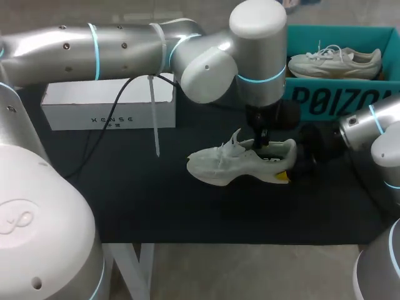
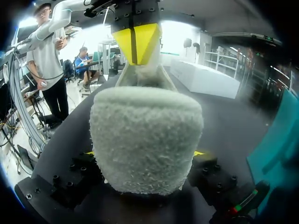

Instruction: Take the shoe out of the shoebox, open the shoe tongue, remove and reinsert the insole, then place the shoe into the shoebox

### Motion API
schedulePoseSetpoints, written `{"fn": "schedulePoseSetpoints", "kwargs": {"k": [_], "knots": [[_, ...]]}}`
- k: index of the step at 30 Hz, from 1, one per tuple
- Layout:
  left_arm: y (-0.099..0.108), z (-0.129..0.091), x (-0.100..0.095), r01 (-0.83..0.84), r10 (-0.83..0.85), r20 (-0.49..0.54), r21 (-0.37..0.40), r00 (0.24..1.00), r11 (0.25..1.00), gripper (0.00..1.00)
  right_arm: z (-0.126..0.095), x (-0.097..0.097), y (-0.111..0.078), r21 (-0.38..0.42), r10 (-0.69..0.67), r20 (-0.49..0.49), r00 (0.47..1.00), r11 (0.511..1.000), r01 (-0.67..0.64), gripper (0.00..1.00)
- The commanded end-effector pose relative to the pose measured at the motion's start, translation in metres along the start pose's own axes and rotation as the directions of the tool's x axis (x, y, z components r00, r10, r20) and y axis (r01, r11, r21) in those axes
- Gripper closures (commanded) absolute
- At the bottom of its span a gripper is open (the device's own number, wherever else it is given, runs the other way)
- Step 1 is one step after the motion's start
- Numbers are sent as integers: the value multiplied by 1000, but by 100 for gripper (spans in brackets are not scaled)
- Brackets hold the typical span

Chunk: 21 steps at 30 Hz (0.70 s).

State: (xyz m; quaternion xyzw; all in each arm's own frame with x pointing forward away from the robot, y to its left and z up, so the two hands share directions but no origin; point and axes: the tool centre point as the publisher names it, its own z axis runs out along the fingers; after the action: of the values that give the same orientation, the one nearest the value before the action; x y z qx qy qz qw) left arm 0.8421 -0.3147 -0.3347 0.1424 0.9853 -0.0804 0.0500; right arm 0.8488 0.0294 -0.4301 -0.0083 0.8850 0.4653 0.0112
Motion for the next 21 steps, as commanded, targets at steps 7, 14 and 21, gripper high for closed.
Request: {"fn": "schedulePoseSetpoints", "kwargs": {"k": [7, 14, 21], "knots": [[-4, 44, -17, 0, 1, -35, 22, 999, 1000, 100, 3, -1, -2, 2, 0, 2, 1000, 1000, 0, 100], [-4, 55, -4, 2, 0, -67, 28, 998, 1000, 100, 3, -1, -2, 2, 0, 2, 1000, 1000, 0, 100], [15, 57, 5, 63, -61, -99, 23, 993, 998, 100, 3, -1, -2, 2, 0, 2, 1000, 1000, 0, 100]]}}
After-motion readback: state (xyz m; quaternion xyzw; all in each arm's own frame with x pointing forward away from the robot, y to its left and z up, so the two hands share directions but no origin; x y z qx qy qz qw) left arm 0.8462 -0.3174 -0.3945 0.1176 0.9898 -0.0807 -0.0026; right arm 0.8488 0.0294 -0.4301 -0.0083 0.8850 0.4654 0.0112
